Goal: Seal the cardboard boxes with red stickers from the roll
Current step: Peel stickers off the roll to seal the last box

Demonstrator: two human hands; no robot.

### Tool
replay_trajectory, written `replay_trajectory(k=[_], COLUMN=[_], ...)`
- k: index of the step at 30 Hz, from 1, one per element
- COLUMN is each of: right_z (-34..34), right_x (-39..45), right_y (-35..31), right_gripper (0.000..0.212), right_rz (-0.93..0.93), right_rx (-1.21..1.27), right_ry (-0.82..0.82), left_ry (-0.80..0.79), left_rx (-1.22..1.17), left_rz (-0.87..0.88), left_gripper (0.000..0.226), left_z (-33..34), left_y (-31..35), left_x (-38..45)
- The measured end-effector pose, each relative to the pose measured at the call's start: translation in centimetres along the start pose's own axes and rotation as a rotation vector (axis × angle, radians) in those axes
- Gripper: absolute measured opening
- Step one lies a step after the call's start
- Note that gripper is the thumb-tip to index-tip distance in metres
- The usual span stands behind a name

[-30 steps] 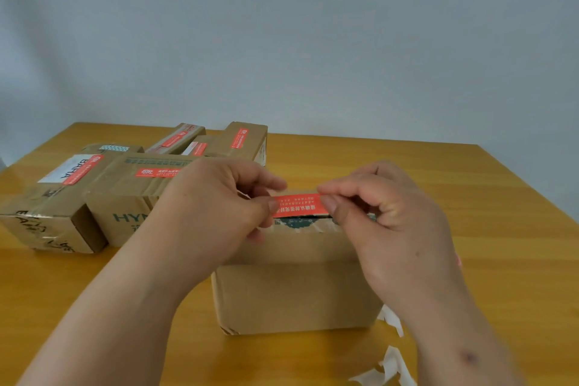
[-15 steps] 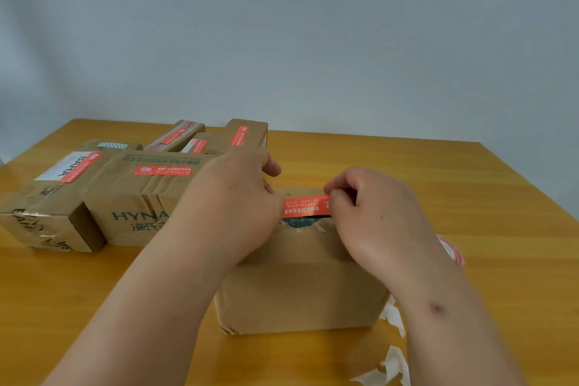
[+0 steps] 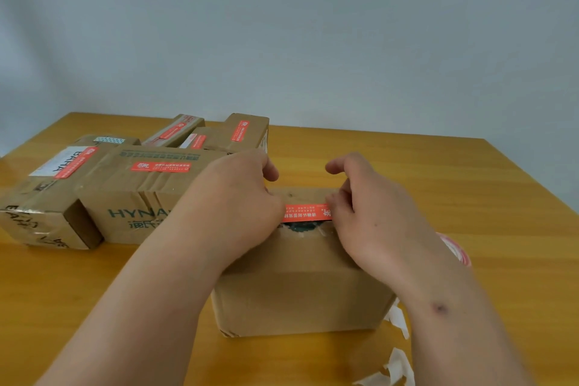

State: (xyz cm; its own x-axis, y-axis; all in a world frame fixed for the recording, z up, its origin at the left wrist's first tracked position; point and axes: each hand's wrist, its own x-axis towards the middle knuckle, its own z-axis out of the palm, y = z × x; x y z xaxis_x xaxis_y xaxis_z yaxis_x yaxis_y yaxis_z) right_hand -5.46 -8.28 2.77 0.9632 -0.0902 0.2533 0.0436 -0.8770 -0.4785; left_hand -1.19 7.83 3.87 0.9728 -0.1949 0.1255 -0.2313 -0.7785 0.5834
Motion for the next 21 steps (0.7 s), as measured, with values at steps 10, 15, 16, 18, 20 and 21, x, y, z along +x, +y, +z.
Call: replay_trajectory(k=[10, 15, 16, 18, 20, 21], right_z=[0.56, 0.84, 0.84, 0.78, 0.72, 0.73], right_x=[-0.30, -0.55, -0.57, -0.57, -0.56, -0.56], right_y=[0.69, 0.65, 0.66, 0.63, 0.56, 0.53], right_gripper=[0.032, 0.030, 0.030, 0.029, 0.029, 0.028], right_rz=[-0.108, -0.150, -0.155, -0.154, -0.147, -0.148], right_rx=[-0.056, -0.103, -0.110, -0.109, -0.098, -0.099], right_ry=[0.034, 0.054, 0.056, 0.061, 0.063, 0.063], left_ry=[0.002, 0.007, 0.004, 0.006, 0.007, 0.007], left_rx=[0.015, 0.050, 0.057, 0.058, 0.056, 0.057], left_rz=[0.011, 0.009, 0.012, 0.015, 0.011, 0.009], left_gripper=[0.022, 0.025, 0.024, 0.023, 0.023, 0.023], left_z=[0.24, 0.54, 0.55, 0.50, 0.45, 0.47], left_y=[-0.15, -0.03, 0.00, 0.06, 0.12, 0.14], left_x=[-0.47, -0.83, -0.91, -1.02, -1.02, -1.00])
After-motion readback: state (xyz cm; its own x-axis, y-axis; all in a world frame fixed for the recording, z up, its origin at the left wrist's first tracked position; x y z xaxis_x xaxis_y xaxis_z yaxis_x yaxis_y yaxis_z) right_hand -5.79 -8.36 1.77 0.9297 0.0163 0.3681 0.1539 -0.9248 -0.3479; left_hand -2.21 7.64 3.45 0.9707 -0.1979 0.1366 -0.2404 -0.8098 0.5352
